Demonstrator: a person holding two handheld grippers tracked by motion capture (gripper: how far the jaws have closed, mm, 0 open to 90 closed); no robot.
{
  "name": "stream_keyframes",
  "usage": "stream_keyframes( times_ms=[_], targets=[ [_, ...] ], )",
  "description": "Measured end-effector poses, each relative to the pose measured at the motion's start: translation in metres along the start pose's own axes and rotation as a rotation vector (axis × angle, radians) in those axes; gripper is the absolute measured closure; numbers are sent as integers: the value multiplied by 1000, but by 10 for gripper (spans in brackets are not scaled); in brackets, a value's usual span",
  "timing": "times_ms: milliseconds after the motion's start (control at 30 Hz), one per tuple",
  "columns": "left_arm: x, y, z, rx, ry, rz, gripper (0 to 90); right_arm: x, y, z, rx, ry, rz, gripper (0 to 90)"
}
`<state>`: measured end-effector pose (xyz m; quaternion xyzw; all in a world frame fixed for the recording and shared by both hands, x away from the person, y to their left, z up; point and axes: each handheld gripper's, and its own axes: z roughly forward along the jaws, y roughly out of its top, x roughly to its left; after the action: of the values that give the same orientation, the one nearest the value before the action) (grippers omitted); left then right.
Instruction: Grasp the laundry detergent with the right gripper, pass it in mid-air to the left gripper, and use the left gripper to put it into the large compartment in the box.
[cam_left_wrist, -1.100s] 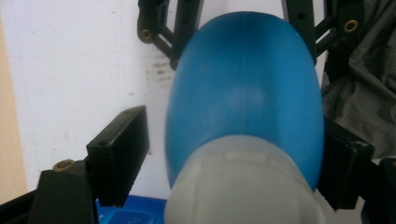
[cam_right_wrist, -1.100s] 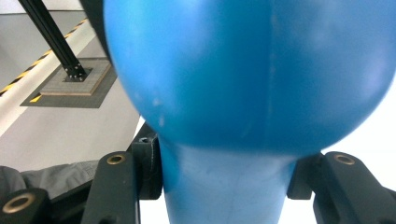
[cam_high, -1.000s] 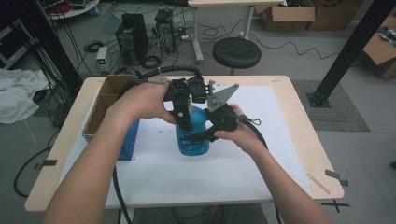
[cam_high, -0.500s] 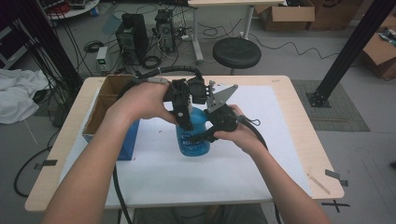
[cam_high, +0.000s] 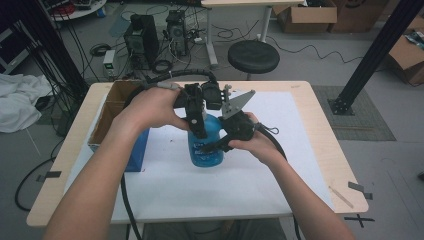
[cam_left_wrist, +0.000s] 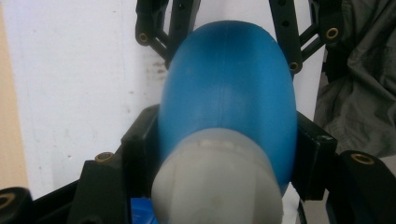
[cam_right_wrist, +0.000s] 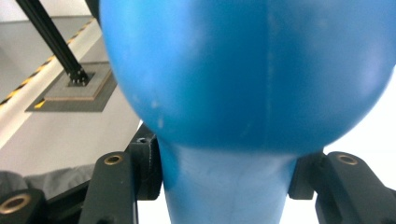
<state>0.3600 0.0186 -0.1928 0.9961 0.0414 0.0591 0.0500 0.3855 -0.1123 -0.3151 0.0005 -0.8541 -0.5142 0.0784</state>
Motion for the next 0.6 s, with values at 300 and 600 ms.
stream_keyframes(
  times_ms=[300, 600],
  targets=[
    [8, -7, -16, 20, -10, -102, 389, -6, -8, -12, 40, -63, 62, 163],
    [27, -21, -51, 52, 20, -351, 389, -9, -21, -33, 342, -101, 108, 165]
  ],
)
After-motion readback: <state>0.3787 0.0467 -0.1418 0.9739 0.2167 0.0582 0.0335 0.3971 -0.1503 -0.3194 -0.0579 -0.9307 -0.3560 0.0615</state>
